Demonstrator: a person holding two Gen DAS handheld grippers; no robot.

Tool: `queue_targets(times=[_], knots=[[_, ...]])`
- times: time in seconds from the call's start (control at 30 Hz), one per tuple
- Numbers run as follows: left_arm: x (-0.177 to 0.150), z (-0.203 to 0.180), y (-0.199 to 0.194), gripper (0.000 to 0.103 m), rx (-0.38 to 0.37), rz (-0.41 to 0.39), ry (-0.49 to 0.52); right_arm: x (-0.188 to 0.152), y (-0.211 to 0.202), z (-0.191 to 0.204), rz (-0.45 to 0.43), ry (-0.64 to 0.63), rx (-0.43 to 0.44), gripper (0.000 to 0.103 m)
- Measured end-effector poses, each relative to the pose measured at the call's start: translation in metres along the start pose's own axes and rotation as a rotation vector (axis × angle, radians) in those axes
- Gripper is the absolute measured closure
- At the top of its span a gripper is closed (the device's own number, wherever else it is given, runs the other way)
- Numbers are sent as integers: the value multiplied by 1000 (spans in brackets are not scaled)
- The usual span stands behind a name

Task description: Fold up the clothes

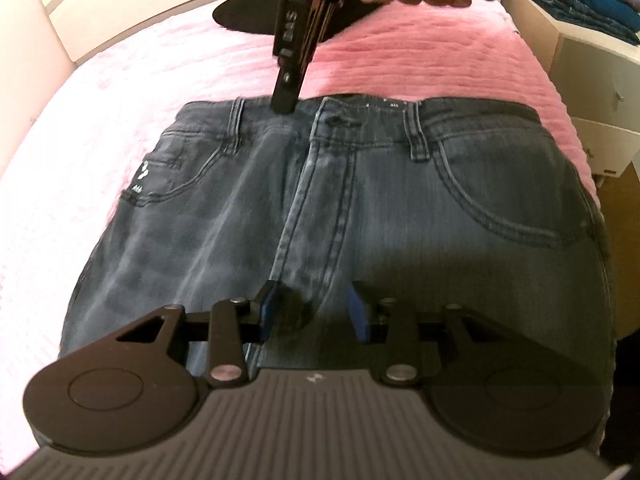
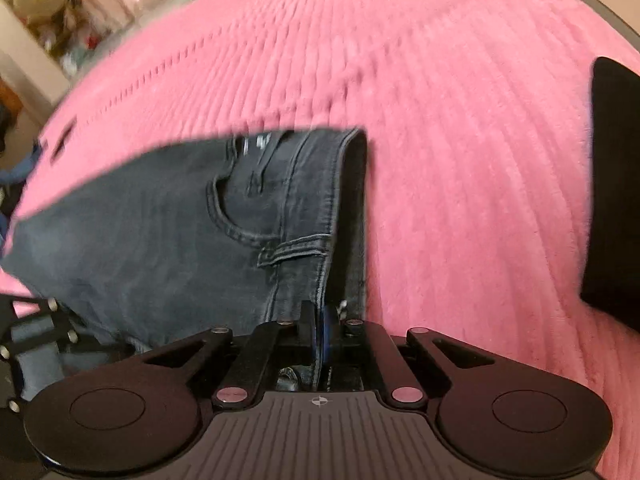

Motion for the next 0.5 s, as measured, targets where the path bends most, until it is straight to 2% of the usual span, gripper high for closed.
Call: queue_targets(times=[0.1, 0.13, 0.17, 0.2, 0.23, 0.27, 0.4, 0.5], knots=[[1, -1, 1, 70, 0, 7, -14, -7, -3, 1, -24, 48, -23, 101], [-3, 0, -3, 70, 5, 11, -25, -10, -9, 4, -38, 50, -44, 98], [-7, 1, -7, 70, 11, 15, -37, -14, -15, 6, -55, 46, -70, 91], [-13, 2, -13, 70, 19, 22, -53, -19, -23, 11, -79, 44, -95, 79], [-21, 3, -20, 70, 27, 35, -70, -23, -30, 15, -97, 51, -101, 60], [-31, 4, -28, 70, 38, 52, -93, -27, -36, 19, -110, 64, -97, 52], [-78, 6, -55, 70, 88, 134, -188, -56, -47, 49, -111, 93, -54, 50], [-119, 3, -76, 70, 126, 200, -260, -84, -33, 67, -36, 142, -29, 50]])
Point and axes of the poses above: each gripper's, at about its wrist camera, not at the fingertips, and y roughly the way its jaws point, z to its left, x to its top, the point moved 2 cm from there along y, roughly the way its jaws point, and after that the axes turned 10 degrees about y, right-handed, at the moved point
